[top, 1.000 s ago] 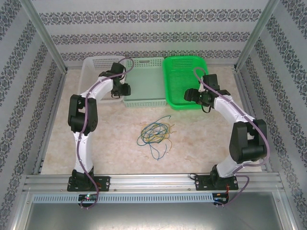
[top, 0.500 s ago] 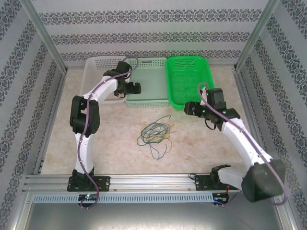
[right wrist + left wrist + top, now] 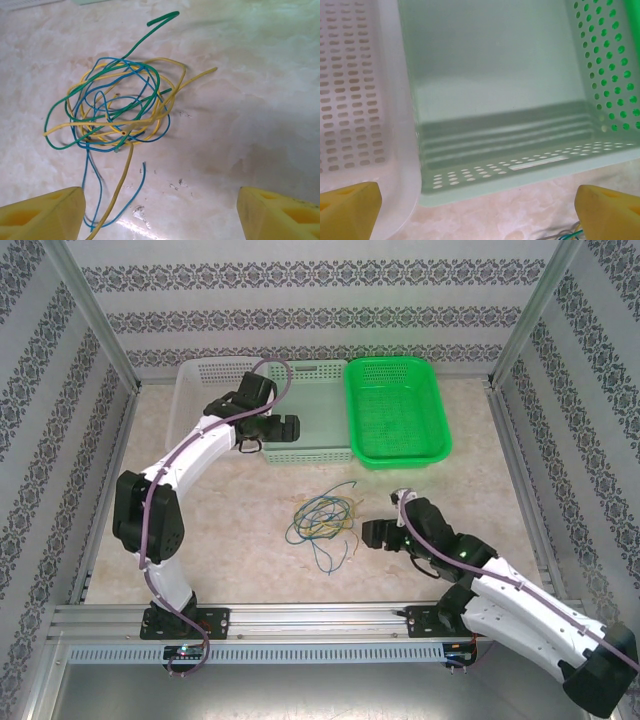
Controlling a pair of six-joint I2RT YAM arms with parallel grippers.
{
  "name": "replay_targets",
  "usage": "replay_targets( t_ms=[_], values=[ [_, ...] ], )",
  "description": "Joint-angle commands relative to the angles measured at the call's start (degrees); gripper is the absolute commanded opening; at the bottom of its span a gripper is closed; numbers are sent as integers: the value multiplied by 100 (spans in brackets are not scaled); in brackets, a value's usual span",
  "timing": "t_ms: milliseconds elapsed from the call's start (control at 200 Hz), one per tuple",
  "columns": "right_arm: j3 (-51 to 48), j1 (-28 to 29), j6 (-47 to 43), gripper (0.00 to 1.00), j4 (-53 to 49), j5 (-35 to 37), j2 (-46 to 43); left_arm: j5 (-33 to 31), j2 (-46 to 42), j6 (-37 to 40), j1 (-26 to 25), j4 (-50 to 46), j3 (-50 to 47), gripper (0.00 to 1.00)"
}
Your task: Untangle the cables
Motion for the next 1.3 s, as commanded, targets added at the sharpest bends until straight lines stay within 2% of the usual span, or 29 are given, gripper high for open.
replay_targets(
  t_ms=[0, 160, 265, 345, 440, 560, 684, 794, 984, 1129, 1294],
  values=[
    [-119, 188, 213, 81, 714, 683, 348, 156, 16, -92, -27, 199, -102, 100],
    [-97, 213, 337, 81, 1827, 837, 1263, 236, -26, -124, -60, 242, -160, 100],
    [110, 214, 353, 80, 2113, 1089, 1852, 301, -112, -130, -84, 332, -284, 100],
    [374, 197, 389, 75, 2157, 1101, 2320, 320, -216, -133, -103, 458, -422, 100],
    [621, 216, 378, 66, 2328, 778, 2858, 355, -421, -107, -127, 743, -690, 100],
    [762, 254, 456, 47, 2444, 778, 3251, 373, -641, -38, -131, 975, -943, 100],
    [794, 253, 504, 19, 2487, 1012, 3305, 355, -709, 77, -135, 956, -1028, 100],
    [1025, 191, 258, 0, 2143, 1190, 3171, 382, -696, 94, -136, 951, -1049, 100],
    [1623, -377, -244, 0, 1823, 730, 2655, 549, -694, 42, -187, 1145, -1129, 100],
    [2100, -906, -366, 0, 1654, -189, 2447, 555, -768, 162, -329, 1265, -1186, 100],
    [2735, -1104, -558, 0, 1342, -775, 2512, 681, -912, 545, -605, 1542, -1261, 100]
  ],
)
